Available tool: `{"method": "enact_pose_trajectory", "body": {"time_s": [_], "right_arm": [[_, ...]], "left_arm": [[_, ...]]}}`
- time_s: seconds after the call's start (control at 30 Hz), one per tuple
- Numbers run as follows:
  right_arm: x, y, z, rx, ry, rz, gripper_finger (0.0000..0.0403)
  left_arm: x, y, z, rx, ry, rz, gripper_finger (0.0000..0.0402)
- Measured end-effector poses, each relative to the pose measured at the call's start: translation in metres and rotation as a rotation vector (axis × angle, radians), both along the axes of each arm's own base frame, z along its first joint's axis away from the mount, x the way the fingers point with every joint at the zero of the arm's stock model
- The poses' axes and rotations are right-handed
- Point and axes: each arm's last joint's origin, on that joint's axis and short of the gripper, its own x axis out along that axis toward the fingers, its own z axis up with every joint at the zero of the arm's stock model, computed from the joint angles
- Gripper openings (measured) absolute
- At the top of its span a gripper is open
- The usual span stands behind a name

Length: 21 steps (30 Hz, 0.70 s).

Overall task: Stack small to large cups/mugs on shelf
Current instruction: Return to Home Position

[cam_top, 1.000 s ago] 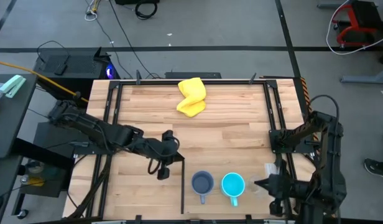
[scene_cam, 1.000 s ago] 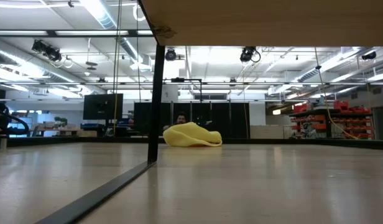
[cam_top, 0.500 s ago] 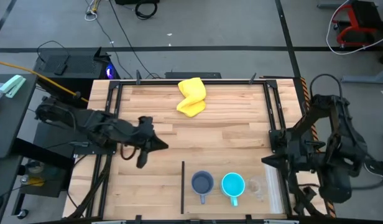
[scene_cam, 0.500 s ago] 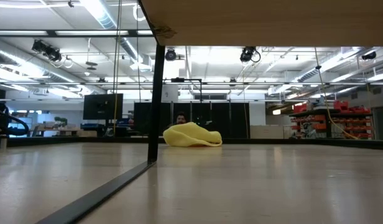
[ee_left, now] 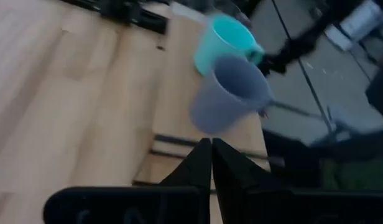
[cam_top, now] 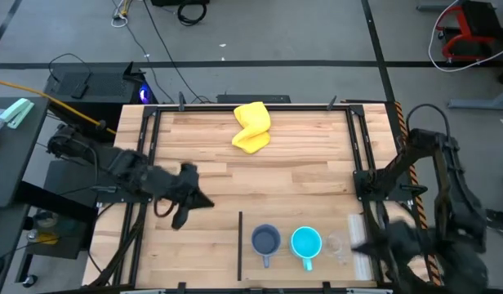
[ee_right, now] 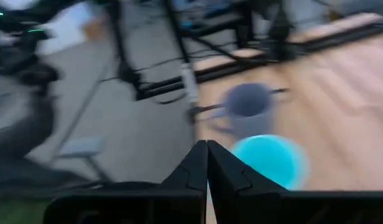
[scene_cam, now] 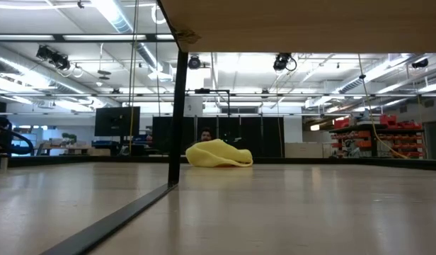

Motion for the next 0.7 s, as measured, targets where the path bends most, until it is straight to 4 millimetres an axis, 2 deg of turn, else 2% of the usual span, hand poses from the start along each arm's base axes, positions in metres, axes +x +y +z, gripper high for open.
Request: {"method": "enact_pose_trajectory", "body": {"time_s": [0.1,0.2,0.3,0.4,0.53,0.7], "right_arm": [[-0.01,0.033,-0.018,0.017,-0.061,0.118,0.0012],[-0.017,0.061,-0.034,0.051,-0.146,0.223,0.0012],[-0.016,0.078,-0.048,0.085,-0.221,0.337,0.0013],[-0.013,0.086,-0.061,0.082,-0.286,0.518,0.0014],[0.0,0.074,-0.063,0.078,-0.335,0.649,0.0013],[0.019,0.033,-0.054,0.102,-0.363,0.748,0.0012]], "left_arm": [[-0.003,-0.016,-0.013,0.021,-0.012,-0.078,0.0024],[-0.002,-0.03,-0.024,0.004,-0.1,-0.141,0.0029],[-0.005,-0.045,-0.033,-0.009,-0.205,-0.211,0.0033],[-0.011,-0.055,-0.04,0.007,-0.253,-0.276,0.0034],[-0.017,-0.058,-0.041,0.01,-0.25,-0.301,0.0029],[-0.025,-0.053,-0.033,0.05,-0.304,-0.353,0.0023]]}}
